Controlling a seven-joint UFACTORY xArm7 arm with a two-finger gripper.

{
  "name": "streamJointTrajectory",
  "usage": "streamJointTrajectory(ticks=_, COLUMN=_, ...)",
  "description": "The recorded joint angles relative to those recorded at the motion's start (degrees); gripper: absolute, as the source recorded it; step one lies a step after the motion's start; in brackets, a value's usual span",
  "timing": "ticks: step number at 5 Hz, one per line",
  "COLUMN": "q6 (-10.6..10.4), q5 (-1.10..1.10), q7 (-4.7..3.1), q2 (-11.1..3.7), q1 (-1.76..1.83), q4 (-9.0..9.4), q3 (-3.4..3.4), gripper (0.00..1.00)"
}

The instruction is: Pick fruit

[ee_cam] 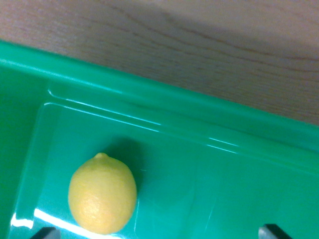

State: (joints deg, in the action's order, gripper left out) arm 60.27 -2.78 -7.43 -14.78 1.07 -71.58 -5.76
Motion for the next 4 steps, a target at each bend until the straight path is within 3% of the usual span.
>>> streamJointTrajectory(ticks=1, q6=-2.60, q5=0.14, q7=-0.49, q2=-1.10, q1=0.45, q4=1.78, q3=-0.39, gripper=0.00)
streamJointTrajectory(ticks=2, q6=-2.60, q5=0.14, q7=-0.49, q2=-1.10, q1=0.45, q4=1.78, q3=-0.39, gripper=0.00)
streamJointTrajectory(ticks=3, q6=-5.07, q5=0.27, q7=-0.96, q2=-2.15, q1=0.89, q4=3.48, q3=-0.76, gripper=0.00)
streamJointTrajectory(ticks=4, q6=-5.07, q5=0.27, q7=-0.96, q2=-2.15, q1=0.89, q4=3.48, q3=-0.76, gripper=0.00)
